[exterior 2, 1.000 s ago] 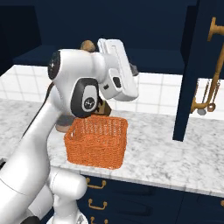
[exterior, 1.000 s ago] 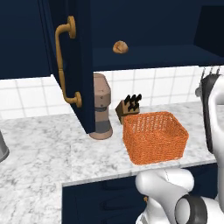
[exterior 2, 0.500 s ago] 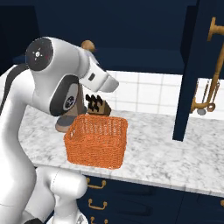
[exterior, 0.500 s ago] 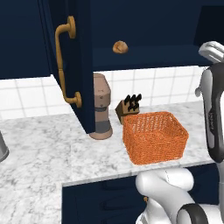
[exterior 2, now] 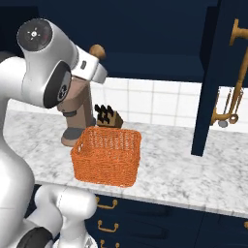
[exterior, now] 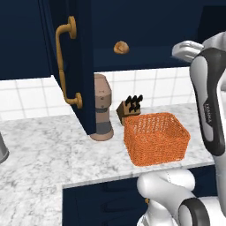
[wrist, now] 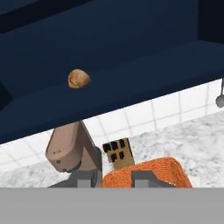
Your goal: Open the cabinet, pick up the bread from the cabinet and place it in the basket. Then move the basket to the dining counter.
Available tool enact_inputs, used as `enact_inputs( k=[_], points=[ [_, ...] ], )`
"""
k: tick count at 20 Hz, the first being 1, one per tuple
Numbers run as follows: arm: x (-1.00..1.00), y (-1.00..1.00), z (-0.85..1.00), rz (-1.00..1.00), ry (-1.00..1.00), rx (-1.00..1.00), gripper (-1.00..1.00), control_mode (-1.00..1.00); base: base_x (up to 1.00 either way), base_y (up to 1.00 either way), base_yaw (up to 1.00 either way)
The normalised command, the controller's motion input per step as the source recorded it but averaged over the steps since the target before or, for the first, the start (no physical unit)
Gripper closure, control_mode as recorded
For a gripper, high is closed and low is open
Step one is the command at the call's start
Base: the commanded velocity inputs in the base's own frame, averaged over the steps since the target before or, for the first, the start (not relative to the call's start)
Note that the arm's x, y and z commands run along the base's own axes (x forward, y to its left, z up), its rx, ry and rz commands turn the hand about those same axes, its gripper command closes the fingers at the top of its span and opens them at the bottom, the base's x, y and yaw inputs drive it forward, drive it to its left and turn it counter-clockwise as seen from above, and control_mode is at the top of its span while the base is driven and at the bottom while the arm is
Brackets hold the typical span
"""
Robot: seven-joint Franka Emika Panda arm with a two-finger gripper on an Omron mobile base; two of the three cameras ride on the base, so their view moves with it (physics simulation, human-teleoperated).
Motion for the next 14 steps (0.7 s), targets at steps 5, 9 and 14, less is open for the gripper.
enact_inputs(
  k=[5,9,14],
  points=[
    [0.29,0.64,0.00,0.28,0.00,-0.20,-1.00,-1.00,0.00,0.00,0.00],
    [0.52,0.62,0.00,0.06,0.00,-0.10,-1.00,-1.00,0.00,0.00,0.00],
    [0.54,0.39,0.00,-0.06,0.00,-0.04,-1.00,-1.00,0.00,0.00,0.00]
  ],
)
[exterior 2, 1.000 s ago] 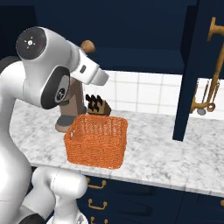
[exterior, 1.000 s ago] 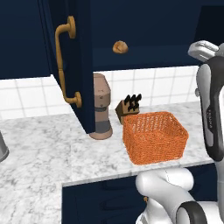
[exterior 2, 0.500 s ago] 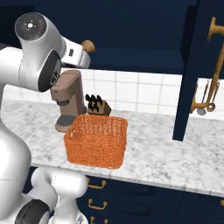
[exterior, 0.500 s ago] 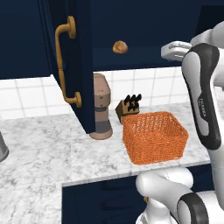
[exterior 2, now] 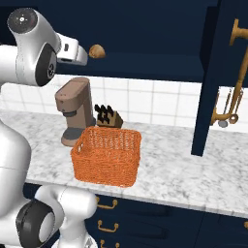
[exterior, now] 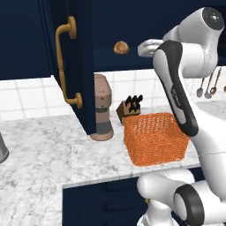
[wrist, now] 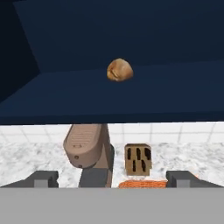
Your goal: Open the cabinet, pick up the bread from the cabinet and place it in the basket. Then move the basket to the dining counter.
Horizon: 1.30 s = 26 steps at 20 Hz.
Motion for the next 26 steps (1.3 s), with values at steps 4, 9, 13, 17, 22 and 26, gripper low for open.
enact_inputs(
  k=[4,9,13,17,22,26],
  points=[
    [0.47,0.09,0.00,-0.08,0.00,0.00,-1.00,-1.00,0.00,0.00,0.00],
    [0.51,0.18,0.00,-0.05,0.00,0.00,-1.00,-1.00,0.00,0.00,0.00],
    [0.57,0.12,-0.02,-0.02,0.00,0.00,-1.00,-1.00,0.00,0.00,0.00],
    [0.62,0.00,-0.03,-0.02,0.00,0.00,-1.00,-1.00,0.00,0.00,0.00],
    [0.64,0.01,-0.08,-0.01,0.00,-0.02,-1.00,-1.00,0.00,0.00,0.00],
    [0.67,0.00,-0.19,0.00,0.09,-0.04,-1.00,-1.00,0.00,0.00,0.00]
  ],
)
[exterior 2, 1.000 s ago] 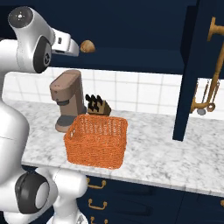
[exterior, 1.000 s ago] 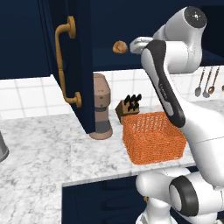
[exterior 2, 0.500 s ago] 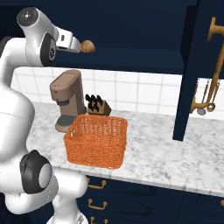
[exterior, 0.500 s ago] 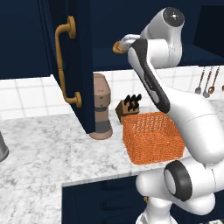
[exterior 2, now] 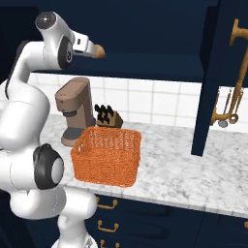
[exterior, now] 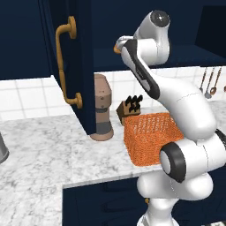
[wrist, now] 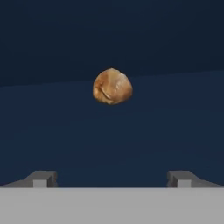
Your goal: Open the cabinet, pick up the bread from the cabinet and place it in the basket. Then move the basket to the dining counter.
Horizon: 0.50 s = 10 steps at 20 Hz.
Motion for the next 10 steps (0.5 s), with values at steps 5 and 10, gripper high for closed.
enact_inputs(
  k=[5,10],
  points=[
    [0.73,0.02,-0.12,0.00,0.03,-0.03,-1.00,-1.00,0.00,0.00,0.00],
    [0.65,0.03,-0.05,0.00,0.00,0.00,-1.00,-1.00,0.00,0.00,0.00]
  ],
)
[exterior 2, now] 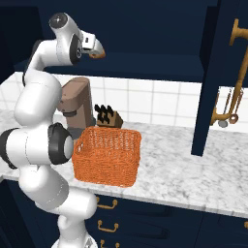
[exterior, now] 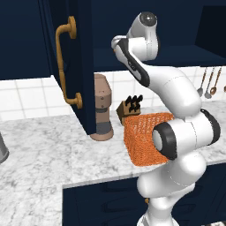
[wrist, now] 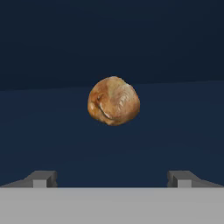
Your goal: Open the cabinet, pick up the bread from the cabinet and place it in the basket. Then move the basket to the dining counter.
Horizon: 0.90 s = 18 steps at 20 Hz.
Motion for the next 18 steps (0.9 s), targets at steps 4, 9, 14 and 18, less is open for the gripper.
enact_inputs(
  k=[4,9,14,18],
  points=[
    [0.60,0.01,-0.07,0.00,0.00,0.00,-1.00,-1.00,0.00,0.00,0.00],
    [0.54,0.00,-0.02,0.00,0.00,0.00,-1.00,-1.00,0.00,0.00,0.00],
    [0.55,0.00,-0.07,-0.01,0.00,0.00,-1.00,-1.00,0.00,0.00,0.00],
    [0.44,0.00,-0.05,-0.02,0.00,0.00,-1.00,-1.00,0.00,0.00,0.00]
  ],
)
